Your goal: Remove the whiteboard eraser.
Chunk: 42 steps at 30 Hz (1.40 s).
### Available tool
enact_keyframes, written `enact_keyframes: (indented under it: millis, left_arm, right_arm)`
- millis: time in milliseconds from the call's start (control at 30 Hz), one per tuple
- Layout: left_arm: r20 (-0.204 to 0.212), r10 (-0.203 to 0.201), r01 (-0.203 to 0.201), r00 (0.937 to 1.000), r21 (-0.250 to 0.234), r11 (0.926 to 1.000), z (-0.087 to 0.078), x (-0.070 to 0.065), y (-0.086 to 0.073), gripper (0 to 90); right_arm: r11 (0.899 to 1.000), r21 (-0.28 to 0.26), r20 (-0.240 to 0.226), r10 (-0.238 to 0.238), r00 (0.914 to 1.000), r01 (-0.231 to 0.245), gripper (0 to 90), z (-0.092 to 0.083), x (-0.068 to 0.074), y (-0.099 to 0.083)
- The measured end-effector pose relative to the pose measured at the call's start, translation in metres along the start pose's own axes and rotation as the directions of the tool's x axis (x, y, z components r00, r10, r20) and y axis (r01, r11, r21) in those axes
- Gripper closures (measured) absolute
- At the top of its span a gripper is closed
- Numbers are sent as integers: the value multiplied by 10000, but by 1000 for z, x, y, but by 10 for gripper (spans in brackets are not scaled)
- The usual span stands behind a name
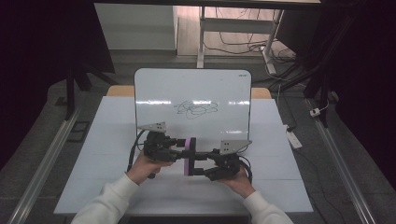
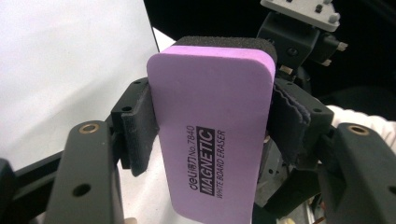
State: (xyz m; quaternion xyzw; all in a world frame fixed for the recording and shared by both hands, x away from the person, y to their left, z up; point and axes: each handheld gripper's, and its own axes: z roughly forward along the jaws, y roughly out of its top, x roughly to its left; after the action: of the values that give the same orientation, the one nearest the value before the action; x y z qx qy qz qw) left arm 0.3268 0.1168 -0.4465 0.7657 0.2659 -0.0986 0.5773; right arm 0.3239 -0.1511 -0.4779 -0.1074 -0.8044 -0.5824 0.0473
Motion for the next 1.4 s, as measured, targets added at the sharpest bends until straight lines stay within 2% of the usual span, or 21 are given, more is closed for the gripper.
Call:
enact_keyframes:
  millis: [233, 400, 567, 700, 800, 900, 933, 1000, 1067, 1133, 1167, 1200, 1267, 1333, 1367, 1400]
  left_arm:
    - [-71, 21, -21, 10000, -64, 10000, -1, -1, 0, 378]
    - [-516, 384, -382, 9979, 38, 9993, -1, -4, 0, 402]
    - [-920, 305, -302, 9953, 48, 9995, -3, -4, 1, 408]
    - [-1439, 321, -304, 9891, 139, 9994, -6, -5, 2, 410]
    - [-2086, 535, -482, 9765, 302, 9984, -9, -10, 4, 410]
    - [-2487, 644, -571, 9664, 364, 9977, -13, -13, 6, 411]
    - [-2673, 712, -640, 9610, 356, 9973, -15, -14, 7, 411]
    - [-2863, 711, -649, 9555, 311, 9974, -18, -15, 8, 410]
    - [-3083, 779, -726, 9481, 284, 9970, -21, -16, 10, 410]
    - [-3224, 871, -824, 9426, 281, 9962, -24, -17, 11, 410]
    - [-3306, 915, -870, 9393, 285, 9958, -24, -18, 11, 410]
    - [-3400, 1017, -964, 9349, 324, 9948, -25, -19, 12, 410]
    - [-3475, 1105, -1049, 9312, 349, 9939, -27, -20, 13, 410]
    - [-3573, 1128, -1063, 9272, 378, 9936, -29, -20, 13, 409]
    - [-3611, 1148, -1074, 9254, 406, 9934, -31, -19, 13, 409]
    - [-3695, 1169, -1080, 9218, 449, 9931, -32, -19, 14, 410]
  right_arm:
    - [9999, -124, -15, 115, 9999, -115, 436, -1, -1, 0]
    - [10000, 93, 287, 2, 9996, -4, 425, 1, 1, -1]
    - [10000, 46, 721, 50, 9974, -54, 369, 2, 2, -1]
    - [9996, -252, 1167, 186, 9930, -158, 327, -2, 3, 0]
    - [9994, -274, 1699, 259, 9851, -216, 312, -6, 4, -1]
    - [9995, -235, 2408, 259, 9702, -208, 310, -17, 7, -4]
    - [9996, -182, 2574, 267, 9659, -228, 307, -21, 8, -6]
    - [9998, -47, 3103, 175, 9505, -168, 309, -34, 11, -12]
    - [9998, 95, 3613, 122, 9324, -167, 309, -45, 13, -17]
    - [9993, -4, 4021, 342, 9150, -371, 309, -60, 12, -23]
    - [9986, -74, 4306, 500, 9012, -519, 308, -68, 11, -27]
    - [9983, -113, 4438, 568, 8943, -578, 308, -74, 10, -30]
    - [9971, -137, 4875, 722, 8701, -751, 305, -89, 8, -38]
    - [9963, -159, 5172, 807, 8521, -847, 304, -100, 7, -44]
    - [9956, -164, 5412, 867, 8364, -926, 303, -107, 7, -47]
    - [9950, -237, 5502, 941, 8297, -971, 303, -112, 6, -50]
